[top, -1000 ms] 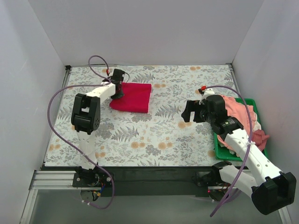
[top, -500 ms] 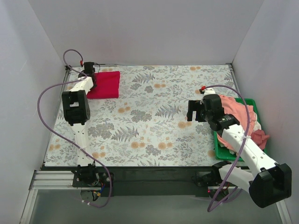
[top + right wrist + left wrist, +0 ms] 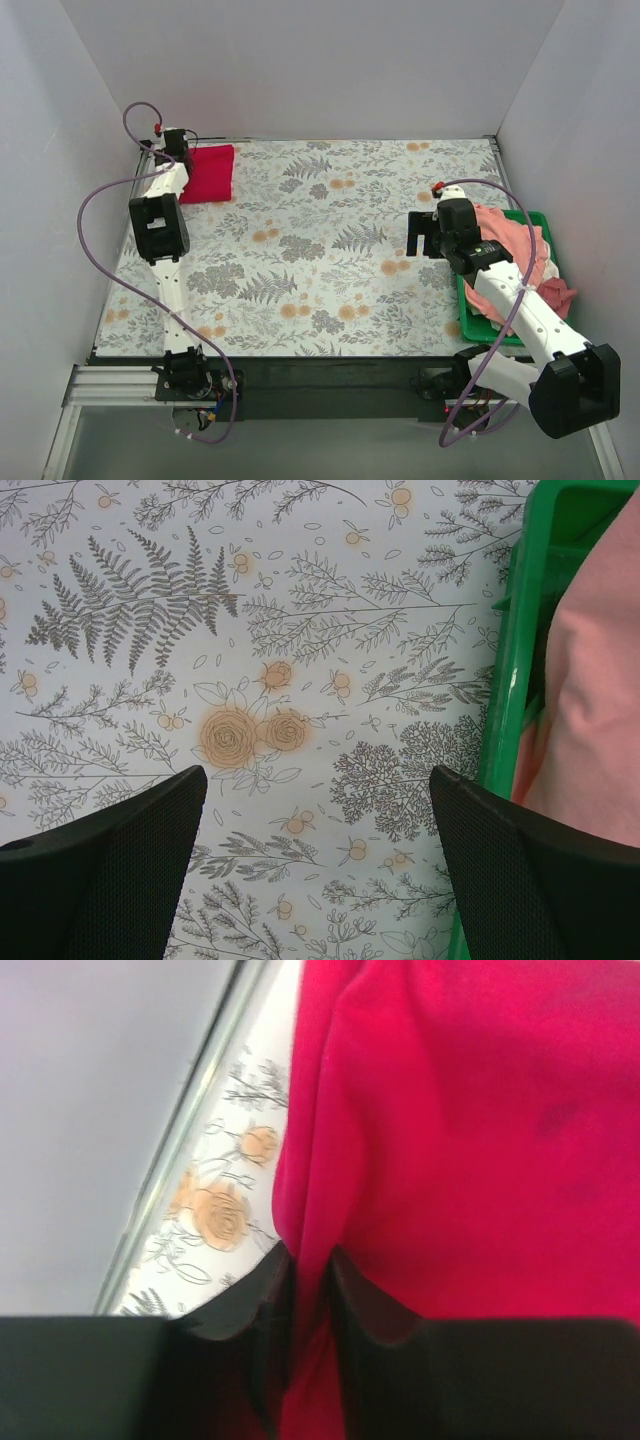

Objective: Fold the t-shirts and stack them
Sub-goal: Neatly place the folded tshirt to the corner, then reset both grippers

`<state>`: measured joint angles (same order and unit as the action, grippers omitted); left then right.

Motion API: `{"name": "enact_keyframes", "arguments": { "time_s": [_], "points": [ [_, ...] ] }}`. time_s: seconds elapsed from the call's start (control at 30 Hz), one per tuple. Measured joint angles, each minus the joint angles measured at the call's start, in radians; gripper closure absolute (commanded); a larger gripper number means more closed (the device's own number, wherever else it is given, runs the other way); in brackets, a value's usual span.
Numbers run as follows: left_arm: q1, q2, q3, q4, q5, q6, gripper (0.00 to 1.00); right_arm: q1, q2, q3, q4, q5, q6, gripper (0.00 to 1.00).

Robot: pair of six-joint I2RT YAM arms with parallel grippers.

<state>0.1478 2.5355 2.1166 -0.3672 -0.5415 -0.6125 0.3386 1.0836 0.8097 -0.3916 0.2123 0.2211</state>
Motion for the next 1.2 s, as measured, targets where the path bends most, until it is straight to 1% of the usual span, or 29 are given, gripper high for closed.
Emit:
{"name": "enact_keyframes", "arguments": {
  "time_s": [0.07, 0.13, 0.17, 0.2, 0.23, 0.27, 0.37, 0.43, 0.53, 0.6, 0.67, 0.73, 0.8, 0.87, 0.93, 1.0, 1.2],
  "points": [
    [0.006, 0.002, 0.003, 0.003, -0.015, 0.001, 0.75, -0.003, 0.0, 0.0, 0.0, 0.003, -0.001, 0.02],
    [0.014, 0.002, 0.008, 0.008, -0.03, 0.003, 0.67, -0.004, 0.0, 0.0, -0.001, 0.006, -0.001, 0.02],
    [0.017, 0.002, 0.011, 0.01, -0.041, 0.003, 0.4, -0.005, 0.0, 0.0, -0.002, 0.007, -0.001, 0.02],
    [0.02, 0.002, 0.015, 0.01, -0.052, 0.006, 0.26, -0.005, -0.002, 0.0, -0.002, 0.008, -0.001, 0.02],
    [0.023, 0.002, 0.021, 0.008, -0.064, -0.001, 0.18, -0.005, -0.004, 0.0, -0.003, 0.011, 0.0, 0.02],
    [0.025, 0.002, 0.029, 0.006, -0.075, -0.011, 0.14, -0.005, -0.008, 0.0, -0.003, 0.014, 0.0, 0.02],
    [0.029, -0.006, 0.07, -0.034, -0.08, -0.065, 0.12, -0.005, -0.031, 0.0, -0.008, 0.027, 0.005, 0.02],
    [0.032, -0.035, 0.086, -0.1, -0.047, -0.126, 0.11, -0.006, -0.058, 0.0, -0.016, 0.044, 0.017, 0.02],
    [0.032, -0.138, 0.085, -0.198, 0.063, -0.233, 0.1, -0.006, -0.106, 0.0, -0.026, 0.075, 0.047, 0.02],
    [0.024, -0.259, 0.036, -0.227, 0.135, -0.31, 0.09, -0.009, -0.144, -0.001, -0.026, 0.079, 0.06, 0.02],
    [0.0, -0.444, -0.089, -0.235, 0.19, -0.379, 0.09, -0.011, -0.166, -0.002, -0.026, 0.077, 0.064, 0.02],
    [-0.052, -0.633, -0.224, -0.22, 0.221, -0.438, 0.08, -0.011, -0.184, -0.009, -0.026, 0.073, 0.066, 0.02],
    [-0.143, -0.811, -0.362, -0.166, 0.221, -0.49, 0.08, -0.011, -0.2, -0.027, -0.027, 0.065, 0.069, 0.02],
    [-0.268, -0.949, -0.486, -0.12, 0.243, -0.549, 0.07, -0.012, -0.21, -0.045, -0.031, 0.053, 0.072, 0.02],
    [-0.381, -1.036, -0.594, -0.086, 0.294, -0.604, 0.07, -0.012, -0.219, -0.061, -0.039, 0.039, 0.075, 0.02],
    [-0.445, -1.08, -0.697, -0.068, 0.322, -0.65, 0.07, -0.012, -0.235, -0.076, -0.051, 0.026, 0.079, 0.02],
    [-0.646, -1.196, -1.056, -0.093, 0.289, -0.803, 0.06, -0.012, -0.293, -0.124, -0.06, 0.001, 0.094, 0.02]
  ]
}}
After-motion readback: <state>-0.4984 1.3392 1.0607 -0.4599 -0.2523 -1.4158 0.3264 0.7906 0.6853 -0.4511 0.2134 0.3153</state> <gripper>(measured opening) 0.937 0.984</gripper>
